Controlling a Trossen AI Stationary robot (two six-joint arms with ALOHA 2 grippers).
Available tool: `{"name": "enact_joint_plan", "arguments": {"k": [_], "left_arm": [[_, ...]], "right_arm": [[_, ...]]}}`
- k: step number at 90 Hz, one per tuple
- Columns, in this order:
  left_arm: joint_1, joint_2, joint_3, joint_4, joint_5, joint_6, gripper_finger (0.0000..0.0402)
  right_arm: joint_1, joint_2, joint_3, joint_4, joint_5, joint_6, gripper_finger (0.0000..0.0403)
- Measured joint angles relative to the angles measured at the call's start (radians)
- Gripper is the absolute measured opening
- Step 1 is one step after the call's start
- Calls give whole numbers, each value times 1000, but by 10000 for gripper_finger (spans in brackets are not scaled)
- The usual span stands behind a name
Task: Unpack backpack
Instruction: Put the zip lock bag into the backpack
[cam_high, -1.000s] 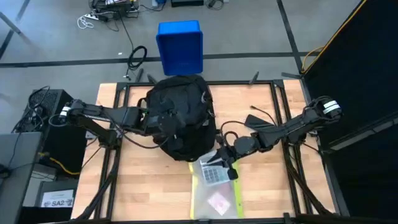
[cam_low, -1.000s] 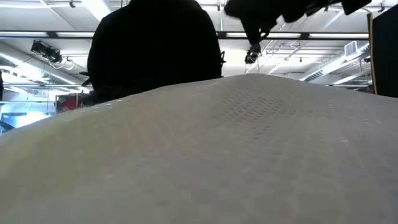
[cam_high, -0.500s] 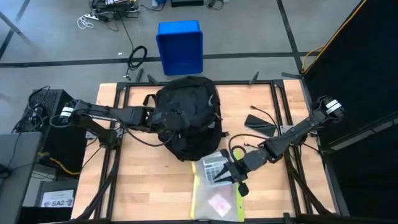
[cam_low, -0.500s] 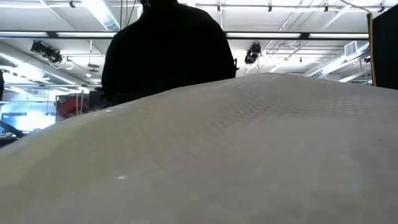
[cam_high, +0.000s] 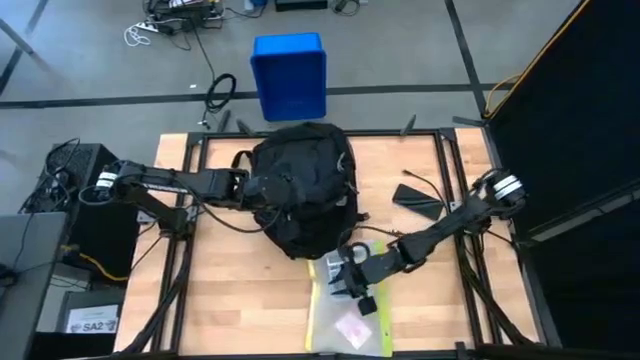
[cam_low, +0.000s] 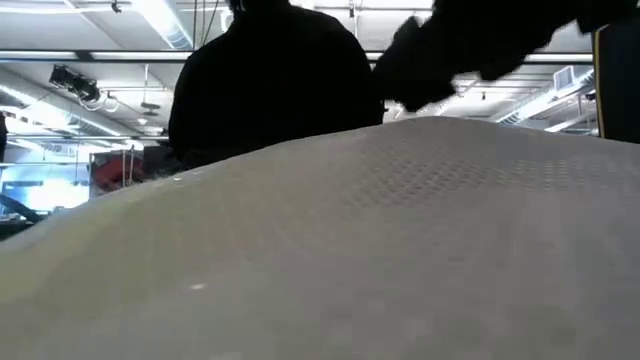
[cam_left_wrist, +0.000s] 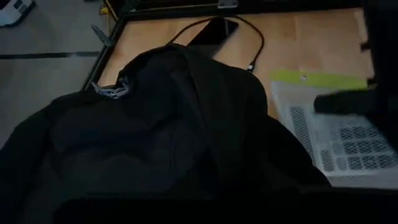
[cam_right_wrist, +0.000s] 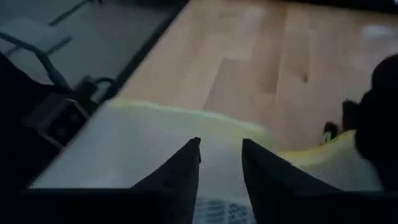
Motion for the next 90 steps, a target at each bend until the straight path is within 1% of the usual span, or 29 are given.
{"name": "enact_joint_plan", "arguments": {"k": [5,17,31,36,45,57,66,73,81,90], "left_arm": [[6,-2,-22,22,13,-2,0],[32,-3,-77,61,58,-14,0],[48,-3,-114,105,59,-26,0],[48,-3,-115,106,60,-26,0],[48,-3,-115,111,71,-26,0],[48,-3,-115,115,75,-27,0],[48,-3,-115,115,73,-27,0],[48,-3,-115,115,73,-27,0],[48,-3,-115,115,73,-27,0],[48,-3,-115,115,74,-27,0]], "right_arm": [[-5,25,3,2,-13,16,121],[-9,45,4,-2,-104,53,171],[3,50,4,-32,-117,66,247],[3,50,4,-60,-103,65,275],[4,50,4,-118,-38,64,318],[-11,50,6,-204,37,83,354],[-28,50,7,-255,49,97,358],[-39,49,8,-273,52,108,346],[-41,48,8,-280,52,115,314],[-45,48,8,-284,48,118,260]]}}
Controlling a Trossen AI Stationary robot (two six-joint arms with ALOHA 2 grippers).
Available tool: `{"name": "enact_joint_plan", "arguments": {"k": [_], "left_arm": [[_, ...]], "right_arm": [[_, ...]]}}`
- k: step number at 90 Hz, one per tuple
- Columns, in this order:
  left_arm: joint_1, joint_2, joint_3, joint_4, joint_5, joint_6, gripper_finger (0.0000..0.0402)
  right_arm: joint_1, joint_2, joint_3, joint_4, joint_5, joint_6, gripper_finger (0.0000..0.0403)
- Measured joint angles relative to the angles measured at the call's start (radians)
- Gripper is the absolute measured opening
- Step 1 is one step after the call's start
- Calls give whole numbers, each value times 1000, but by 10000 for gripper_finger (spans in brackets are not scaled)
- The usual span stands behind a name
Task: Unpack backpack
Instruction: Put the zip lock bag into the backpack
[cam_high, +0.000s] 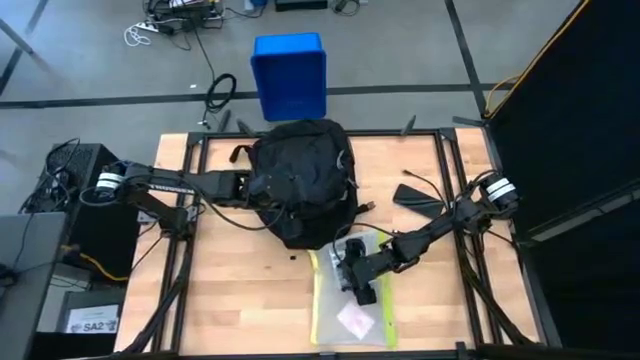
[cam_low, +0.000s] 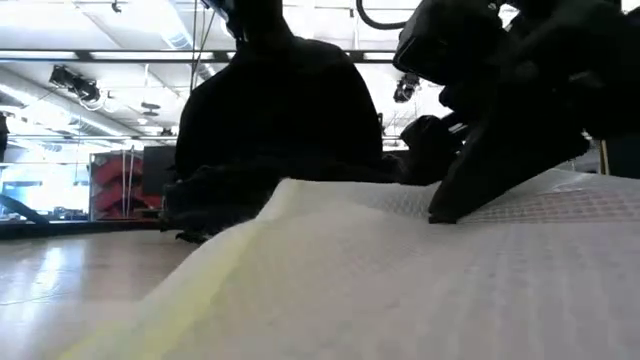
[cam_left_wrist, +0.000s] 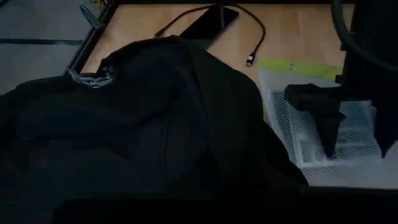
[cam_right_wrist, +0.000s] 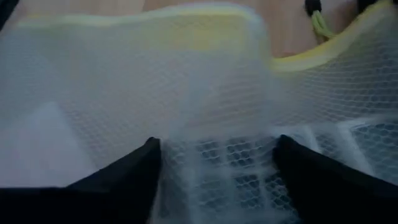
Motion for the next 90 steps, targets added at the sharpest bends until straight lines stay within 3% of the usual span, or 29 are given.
{"name": "enact_joint_plan", "arguments": {"k": [28,32,57,90], "left_arm": [[-1,0,0,1,7,-1,0],[-1,0,0,2,9,-1,0],[-2,0,0,2,8,-1,0],[-3,0,0,1,1,-3,0]], "right_arm": [[0,1,-2,-5,-41,-11,33],[0,1,-2,-5,-41,-25,14],[20,-7,50,-62,-9,-58,0],[113,-19,376,-414,202,-165,1]]}}
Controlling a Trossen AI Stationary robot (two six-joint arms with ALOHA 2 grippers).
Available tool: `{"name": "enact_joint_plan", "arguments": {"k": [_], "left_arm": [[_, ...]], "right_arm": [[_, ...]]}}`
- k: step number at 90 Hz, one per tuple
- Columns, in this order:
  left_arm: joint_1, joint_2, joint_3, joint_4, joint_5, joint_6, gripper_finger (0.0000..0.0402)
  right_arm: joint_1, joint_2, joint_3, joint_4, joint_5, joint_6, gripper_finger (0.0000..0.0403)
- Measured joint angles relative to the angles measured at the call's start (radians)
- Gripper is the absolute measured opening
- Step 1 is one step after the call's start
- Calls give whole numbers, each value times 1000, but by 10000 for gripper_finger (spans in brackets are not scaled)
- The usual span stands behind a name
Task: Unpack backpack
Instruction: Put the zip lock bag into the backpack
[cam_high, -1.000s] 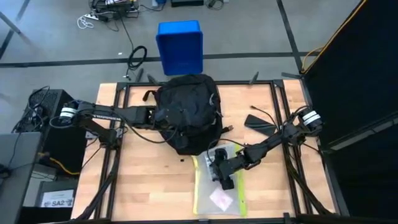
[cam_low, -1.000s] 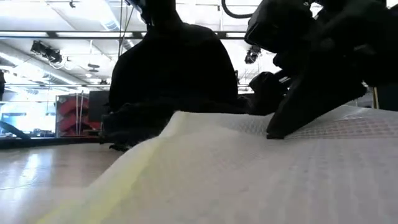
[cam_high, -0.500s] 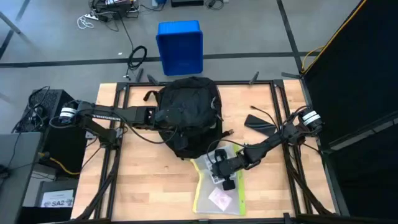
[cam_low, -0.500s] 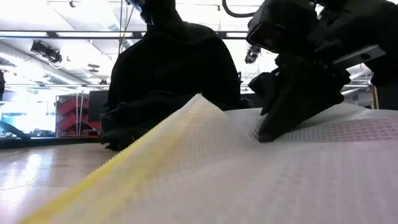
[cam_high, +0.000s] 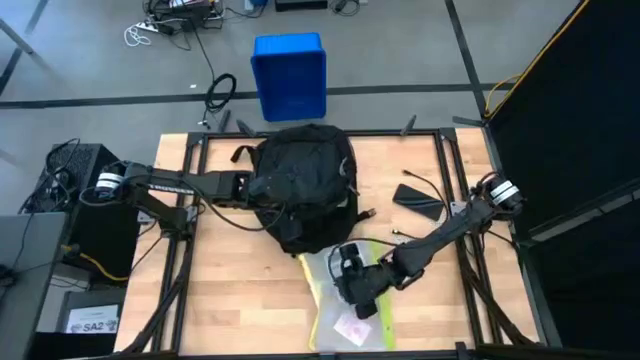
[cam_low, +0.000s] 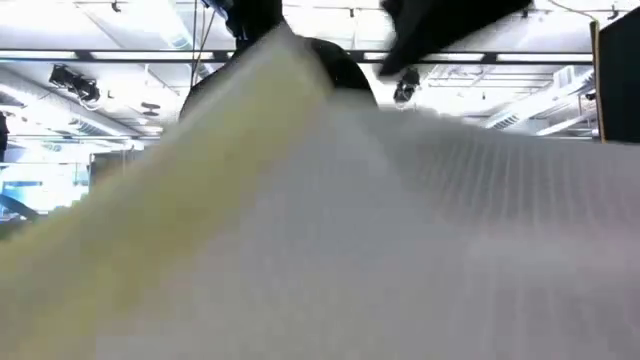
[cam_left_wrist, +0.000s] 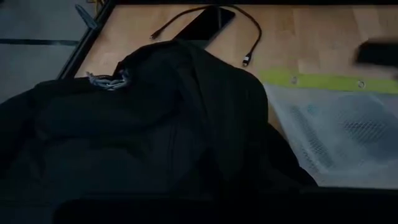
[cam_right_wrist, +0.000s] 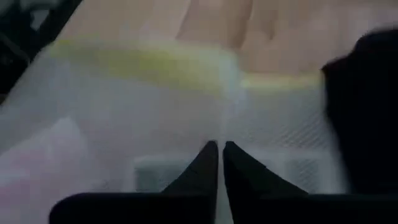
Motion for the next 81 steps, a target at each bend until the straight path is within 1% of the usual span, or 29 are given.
{"name": "enact_joint_plan", "arguments": {"k": [7,15,24,30,34,40,47,53,61,72,81], "left_arm": [[0,0,0,-1,-1,0,0],[0,0,0,-3,0,0,0],[0,0,0,-9,0,0,0],[0,0,0,-15,1,0,0],[-1,0,0,-19,3,0,0],[-4,0,0,-27,4,0,0],[-8,0,0,-34,5,-1,0],[-11,0,0,-40,5,0,0],[-15,1,0,-38,4,-1,0],[-23,1,0,-39,4,-4,0],[-29,1,0,-41,4,-5,0]], "right_arm": [[12,-4,66,-61,50,-24,1],[20,-4,129,-119,83,-51,1],[16,-4,180,-174,91,-53,0],[8,-4,185,-216,97,-46,0],[5,-4,185,-265,80,-32,0],[4,-4,185,-369,46,25,0],[7,-1,179,-502,16,190,0],[13,-3,142,-554,13,317,0],[31,-36,50,-529,4,397,0],[63,-146,-125,-383,-31,506,2],[99,-281,-300,-220,9,590,6]]}}
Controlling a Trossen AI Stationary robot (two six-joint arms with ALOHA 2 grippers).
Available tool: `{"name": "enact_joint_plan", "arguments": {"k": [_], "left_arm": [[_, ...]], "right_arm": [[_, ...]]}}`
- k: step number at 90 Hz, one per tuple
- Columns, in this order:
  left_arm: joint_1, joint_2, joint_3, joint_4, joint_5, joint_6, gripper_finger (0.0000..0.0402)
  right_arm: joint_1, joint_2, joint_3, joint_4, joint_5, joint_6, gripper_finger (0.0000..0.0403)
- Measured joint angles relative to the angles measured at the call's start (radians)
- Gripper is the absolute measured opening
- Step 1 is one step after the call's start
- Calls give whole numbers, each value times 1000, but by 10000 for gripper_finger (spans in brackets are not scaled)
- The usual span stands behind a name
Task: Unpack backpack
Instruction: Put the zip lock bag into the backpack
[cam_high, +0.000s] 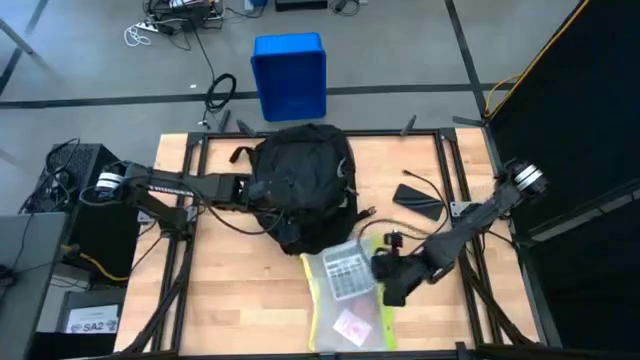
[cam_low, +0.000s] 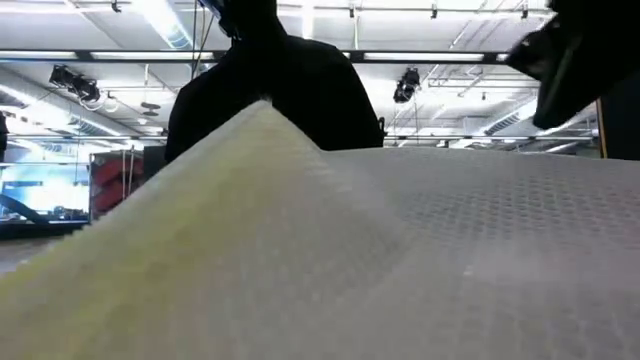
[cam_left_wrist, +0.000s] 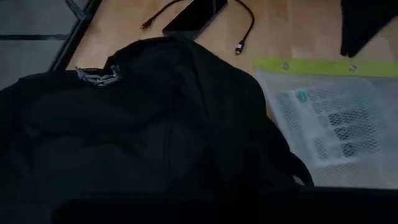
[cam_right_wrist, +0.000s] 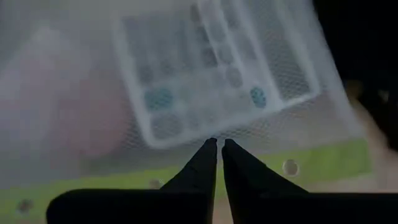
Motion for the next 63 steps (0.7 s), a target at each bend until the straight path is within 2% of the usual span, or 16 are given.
{"name": "enact_joint_plan", "arguments": {"k": [12,23,33,46,54,63], "left_arm": [[-1,0,0,2,0,1,0],[-1,0,0,2,0,2,0],[-1,0,0,5,0,2,0],[-1,0,0,9,0,2,0],[-1,0,0,9,0,1,0],[-1,0,0,8,1,1,0]], "right_arm": [[38,-180,-244,189,52,191,17],[40,-236,-447,409,-58,383,44],[48,-202,-591,683,-116,460,84],[50,-125,-694,1054,-121,468,154],[36,-74,-701,1143,-125,464,201],[7,4,-685,1164,-153,462,252]]}}
